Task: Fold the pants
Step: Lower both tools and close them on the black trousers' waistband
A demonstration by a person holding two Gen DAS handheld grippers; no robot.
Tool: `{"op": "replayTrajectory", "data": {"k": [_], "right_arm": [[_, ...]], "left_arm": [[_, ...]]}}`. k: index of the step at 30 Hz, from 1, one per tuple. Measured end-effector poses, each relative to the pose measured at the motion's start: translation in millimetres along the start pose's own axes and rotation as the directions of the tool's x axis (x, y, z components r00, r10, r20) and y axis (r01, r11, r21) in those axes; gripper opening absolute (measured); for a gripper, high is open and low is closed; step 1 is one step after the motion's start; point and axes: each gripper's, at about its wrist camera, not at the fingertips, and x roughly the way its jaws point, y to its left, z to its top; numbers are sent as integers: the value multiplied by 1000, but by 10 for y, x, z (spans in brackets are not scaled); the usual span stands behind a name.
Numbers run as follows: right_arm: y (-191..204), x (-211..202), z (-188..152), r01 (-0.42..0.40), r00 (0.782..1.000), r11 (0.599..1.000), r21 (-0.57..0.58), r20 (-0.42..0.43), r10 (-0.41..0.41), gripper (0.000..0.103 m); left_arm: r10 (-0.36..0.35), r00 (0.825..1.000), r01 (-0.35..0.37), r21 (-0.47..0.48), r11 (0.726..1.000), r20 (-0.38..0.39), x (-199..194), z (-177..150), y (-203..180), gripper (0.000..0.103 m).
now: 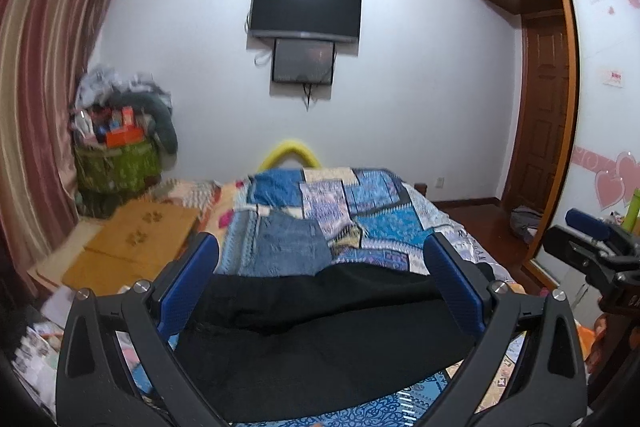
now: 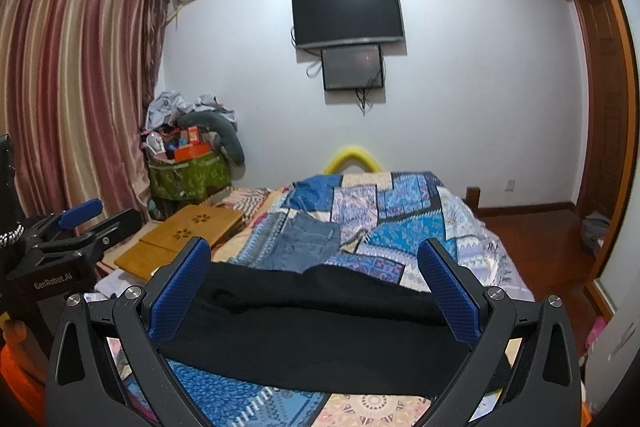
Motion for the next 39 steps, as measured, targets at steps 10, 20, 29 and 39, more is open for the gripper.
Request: {"op": "replayTrajectory", "data": {"k": [10,20,29,39], "right_arm": [[-314,723,-147,21,989,1000,-10,-148,-23,103],[-718,1691,-299,-5,934,998,-68,-355,-20,103],[-1084,2507,-588,-29,847,998,-62,-532,-8,103],[-1198,3214,-753,-111,768,992,-52,-638,53,98]], "left_arm": [[108,979,-100,51,994,-171,1130,-129,488,103],[227,902,-195,123,973,-368,2405,-347,1267,103],[263,780,-233,127,964,-568,3350,-933,1930,95],[125,681,-198,-17,980,-721,3995,-1301,2267,66]]}}
